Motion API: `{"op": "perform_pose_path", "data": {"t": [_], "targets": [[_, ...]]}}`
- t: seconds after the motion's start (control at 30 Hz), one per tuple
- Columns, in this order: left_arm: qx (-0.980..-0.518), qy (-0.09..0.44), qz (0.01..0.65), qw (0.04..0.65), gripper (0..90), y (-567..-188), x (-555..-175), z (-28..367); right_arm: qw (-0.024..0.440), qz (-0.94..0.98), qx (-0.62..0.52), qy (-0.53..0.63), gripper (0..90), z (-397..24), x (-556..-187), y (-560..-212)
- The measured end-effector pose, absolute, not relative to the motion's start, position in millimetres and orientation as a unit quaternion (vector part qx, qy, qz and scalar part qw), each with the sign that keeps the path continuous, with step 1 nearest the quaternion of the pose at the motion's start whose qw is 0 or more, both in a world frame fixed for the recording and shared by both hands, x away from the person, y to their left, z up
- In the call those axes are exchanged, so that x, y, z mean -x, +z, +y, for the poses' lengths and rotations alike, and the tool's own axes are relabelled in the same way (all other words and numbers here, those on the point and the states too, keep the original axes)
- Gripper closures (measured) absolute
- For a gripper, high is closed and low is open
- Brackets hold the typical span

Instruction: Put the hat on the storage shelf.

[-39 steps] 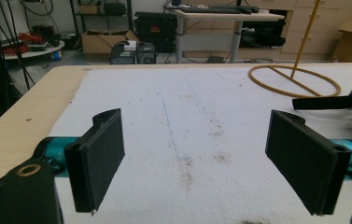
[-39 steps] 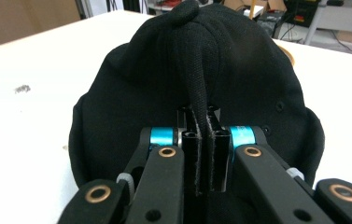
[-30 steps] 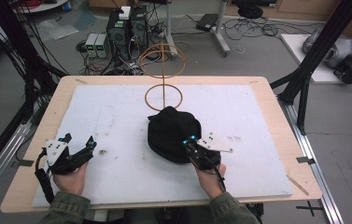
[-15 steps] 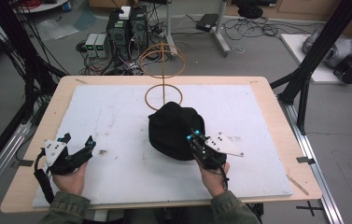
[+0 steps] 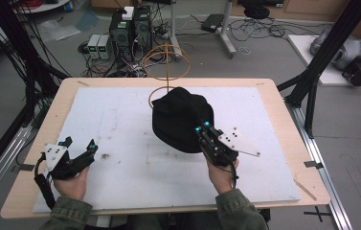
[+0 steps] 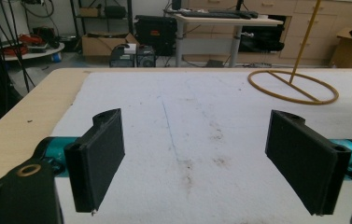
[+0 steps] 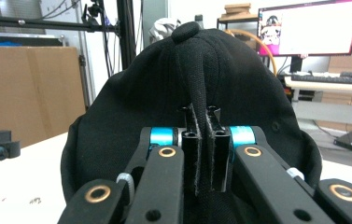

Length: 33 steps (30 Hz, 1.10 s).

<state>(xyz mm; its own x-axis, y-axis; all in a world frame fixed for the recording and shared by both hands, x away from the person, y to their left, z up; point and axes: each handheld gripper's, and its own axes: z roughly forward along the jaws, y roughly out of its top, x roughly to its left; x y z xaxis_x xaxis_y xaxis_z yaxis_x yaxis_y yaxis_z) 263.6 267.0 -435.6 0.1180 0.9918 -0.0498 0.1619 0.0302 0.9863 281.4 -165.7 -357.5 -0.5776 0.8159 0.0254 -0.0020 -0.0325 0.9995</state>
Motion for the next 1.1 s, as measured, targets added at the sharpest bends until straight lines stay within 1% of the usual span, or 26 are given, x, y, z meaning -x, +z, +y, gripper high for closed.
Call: {"op": "perform_pose_path", "data": {"t": [0.4,0.73,0.97,1.03,1.1], "targets": [[-0.556,0.416,0.517,0.501,20.5,-435.7,-263.8,267.1,0.327,0.602,-0.324,0.653,87.5,-162.3,-296.8,-330.5],[-0.554,0.416,0.516,0.503,20.6,-435.4,-263.5,266.1,0.36,0.579,-0.317,0.659,87.5,-156.2,-314.2,-304.5],[-0.555,0.416,0.515,0.503,20.6,-435.6,-263.9,266.0,0.369,0.566,-0.309,0.67,87.5,-155.3,-324.4,-291.8],[-0.555,0.417,0.515,0.503,20.6,-435.3,-263.4,266.0,0.389,0.564,-0.293,0.667,87.5,-152.9,-333.9,-286.9],[-0.555,0.418,0.514,0.503,20.6,-435.3,-263.4,265.9,0.39,0.563,-0.291,0.668,87.5,-150.9,-340.9,-284.4]]}}
